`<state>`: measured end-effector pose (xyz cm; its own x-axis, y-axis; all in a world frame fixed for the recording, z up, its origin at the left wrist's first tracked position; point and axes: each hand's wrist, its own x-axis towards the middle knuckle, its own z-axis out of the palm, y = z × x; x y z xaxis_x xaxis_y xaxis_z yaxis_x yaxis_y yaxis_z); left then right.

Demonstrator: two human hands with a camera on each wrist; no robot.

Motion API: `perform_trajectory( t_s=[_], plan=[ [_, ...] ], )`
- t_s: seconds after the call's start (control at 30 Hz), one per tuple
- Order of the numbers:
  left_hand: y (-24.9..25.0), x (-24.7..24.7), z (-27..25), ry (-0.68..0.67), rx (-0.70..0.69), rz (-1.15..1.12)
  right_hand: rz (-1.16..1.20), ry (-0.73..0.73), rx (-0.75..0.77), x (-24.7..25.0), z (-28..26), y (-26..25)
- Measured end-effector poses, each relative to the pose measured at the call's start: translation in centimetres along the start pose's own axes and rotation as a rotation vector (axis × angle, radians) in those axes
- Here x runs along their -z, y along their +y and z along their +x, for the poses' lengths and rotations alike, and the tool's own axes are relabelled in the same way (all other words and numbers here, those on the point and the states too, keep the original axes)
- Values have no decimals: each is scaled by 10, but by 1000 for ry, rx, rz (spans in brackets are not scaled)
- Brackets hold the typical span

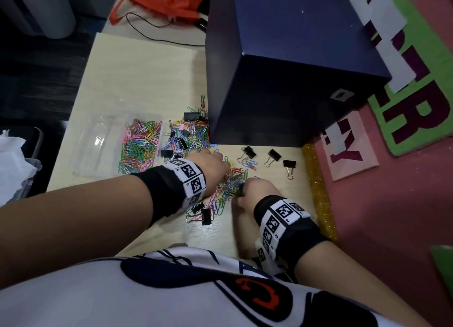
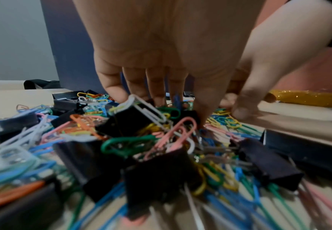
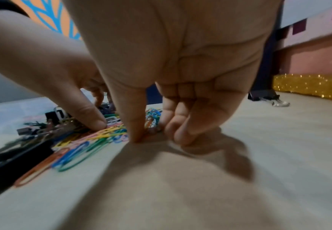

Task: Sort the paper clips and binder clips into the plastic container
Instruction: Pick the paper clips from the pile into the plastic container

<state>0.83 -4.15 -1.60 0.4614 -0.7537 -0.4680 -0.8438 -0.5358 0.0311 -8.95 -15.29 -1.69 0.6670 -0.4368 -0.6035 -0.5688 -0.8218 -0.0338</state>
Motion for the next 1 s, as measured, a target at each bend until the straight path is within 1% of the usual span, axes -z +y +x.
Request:
perform_trajectory(
  t_s=[0.07,0.13,0.17,0.27,0.37,0.43,0.53,0.73,0.87,1.0],
  plan=[
    [-1,-1,-1,21,-26,9,144,95,-69,0,1,5],
    [-2,-1,-1,47,-54,21,235,112,-108,1,0,7],
    [-2,-1,-2,54,-63,22,237,98,-95,0,1,7],
    [-4,4,-1,53,-76,-11,222,87,36,-5,6,4],
    [-9,6,-1,53,-55,-127,194,105,183,-9,9,0],
    [-13,8,-3,91,-19,-227,195,128,237,-10,10,-2],
    [-20,11,-5,187,2,-334,175,171,265,-11,11,-7],
    [-31,23,-10,339,33,-523,140,217,218,-6,18,-11],
    [-39,26,-17,420,49,-573,134,256,181,6,19,-14],
    [-55,29,-31,482,105,-610,175,297,142,21,15,-22]
  ],
)
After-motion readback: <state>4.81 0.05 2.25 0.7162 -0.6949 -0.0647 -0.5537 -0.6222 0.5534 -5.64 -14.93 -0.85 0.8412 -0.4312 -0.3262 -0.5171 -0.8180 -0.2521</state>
